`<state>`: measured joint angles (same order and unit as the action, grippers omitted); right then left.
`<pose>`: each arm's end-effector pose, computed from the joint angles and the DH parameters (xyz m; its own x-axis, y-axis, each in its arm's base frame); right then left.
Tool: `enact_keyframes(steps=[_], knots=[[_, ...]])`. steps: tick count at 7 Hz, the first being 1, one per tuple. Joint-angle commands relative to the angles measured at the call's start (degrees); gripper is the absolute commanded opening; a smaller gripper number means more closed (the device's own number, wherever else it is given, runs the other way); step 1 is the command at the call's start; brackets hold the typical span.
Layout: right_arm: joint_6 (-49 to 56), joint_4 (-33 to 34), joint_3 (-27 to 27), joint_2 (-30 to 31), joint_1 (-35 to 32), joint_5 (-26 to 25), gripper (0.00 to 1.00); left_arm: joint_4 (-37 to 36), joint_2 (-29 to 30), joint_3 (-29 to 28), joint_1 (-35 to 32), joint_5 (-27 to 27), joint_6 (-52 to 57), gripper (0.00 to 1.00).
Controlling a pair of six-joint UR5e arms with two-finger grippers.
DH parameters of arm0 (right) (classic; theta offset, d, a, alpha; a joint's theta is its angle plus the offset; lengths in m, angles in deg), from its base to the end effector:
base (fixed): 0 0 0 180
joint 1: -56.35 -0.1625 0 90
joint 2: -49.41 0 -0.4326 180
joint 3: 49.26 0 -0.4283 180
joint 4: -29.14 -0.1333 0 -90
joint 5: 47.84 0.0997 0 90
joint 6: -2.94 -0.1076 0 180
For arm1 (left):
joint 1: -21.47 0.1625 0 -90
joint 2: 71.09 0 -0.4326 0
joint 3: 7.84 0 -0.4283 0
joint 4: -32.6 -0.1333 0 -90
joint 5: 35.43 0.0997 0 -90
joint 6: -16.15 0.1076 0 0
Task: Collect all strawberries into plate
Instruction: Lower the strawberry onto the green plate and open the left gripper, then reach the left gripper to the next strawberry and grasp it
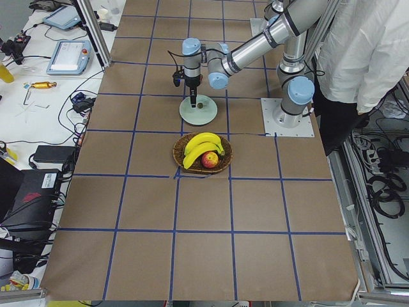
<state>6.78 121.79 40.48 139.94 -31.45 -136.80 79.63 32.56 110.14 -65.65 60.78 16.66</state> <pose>0.1148 -0.5350 0.4996 -0.9995 -0.0296 -0.0141 -0.0287 0.9977 -0.0611 -0.0952 -0.5298 0.1937 -0.9932 -0.0436 -0.1083 -0.0414 0.9989 -0.0224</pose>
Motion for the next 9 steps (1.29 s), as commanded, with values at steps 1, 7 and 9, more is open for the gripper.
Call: enact_keyframes(steps=[1,7,9], knots=[[0.03,0.07,0.0,-0.09,0.0,-0.07,1.0,-0.53,2.06,-3.61,-8.98,-5.49,-15.87,1.0],[0.03,-0.02,0.09,-0.09,0.0,-0.07,1.0,-1.67,8.67,-3.37,-18.27,-8.41,-25.74,0.74],[0.03,-0.02,0.09,-0.09,0.0,-0.07,1.0,-1.68,8.5,-3.72,-18.27,-7.01,-25.56,0.11]])
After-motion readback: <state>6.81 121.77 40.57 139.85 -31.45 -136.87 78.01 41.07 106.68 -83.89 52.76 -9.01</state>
